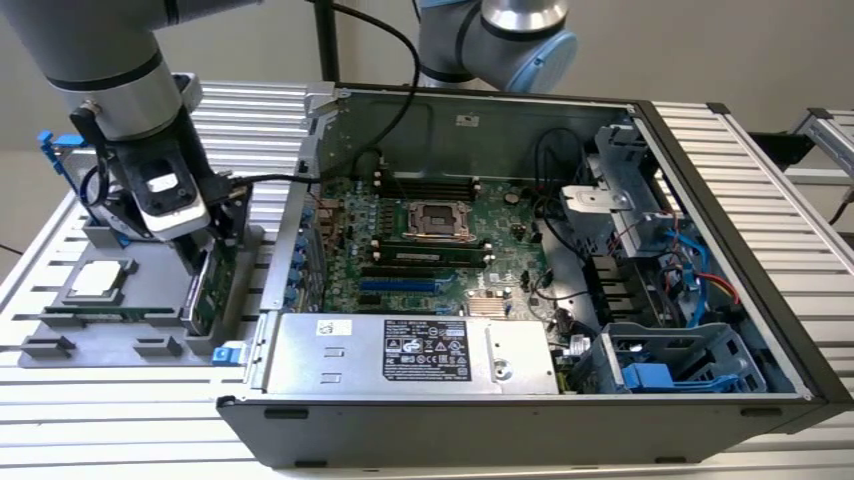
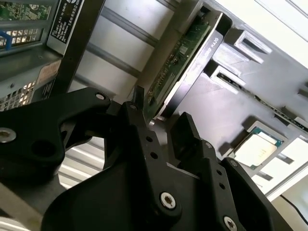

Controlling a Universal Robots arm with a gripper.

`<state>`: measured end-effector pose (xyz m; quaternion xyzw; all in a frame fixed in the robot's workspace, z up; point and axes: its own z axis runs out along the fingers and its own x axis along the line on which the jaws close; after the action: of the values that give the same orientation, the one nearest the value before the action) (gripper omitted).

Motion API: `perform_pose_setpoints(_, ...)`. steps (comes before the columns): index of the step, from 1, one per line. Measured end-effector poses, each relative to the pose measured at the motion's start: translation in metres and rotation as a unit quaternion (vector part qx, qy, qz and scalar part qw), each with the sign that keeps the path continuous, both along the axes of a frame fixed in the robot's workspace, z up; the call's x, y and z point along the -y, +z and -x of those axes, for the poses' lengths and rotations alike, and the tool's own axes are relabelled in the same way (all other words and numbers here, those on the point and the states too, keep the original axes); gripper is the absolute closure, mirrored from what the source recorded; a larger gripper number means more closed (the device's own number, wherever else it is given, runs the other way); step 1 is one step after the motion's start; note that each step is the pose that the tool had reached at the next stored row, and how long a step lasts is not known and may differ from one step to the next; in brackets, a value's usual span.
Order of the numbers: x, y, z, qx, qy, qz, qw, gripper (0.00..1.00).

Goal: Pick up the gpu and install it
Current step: 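Pick up the gpu and move the gpu toward the slot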

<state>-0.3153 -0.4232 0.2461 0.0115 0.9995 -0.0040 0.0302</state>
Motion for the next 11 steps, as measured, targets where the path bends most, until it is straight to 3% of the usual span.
perform_pose_setpoints(11,-0.0001,-0.0092,0.0001,0.0002,0.0,0.0,1.0,0.0)
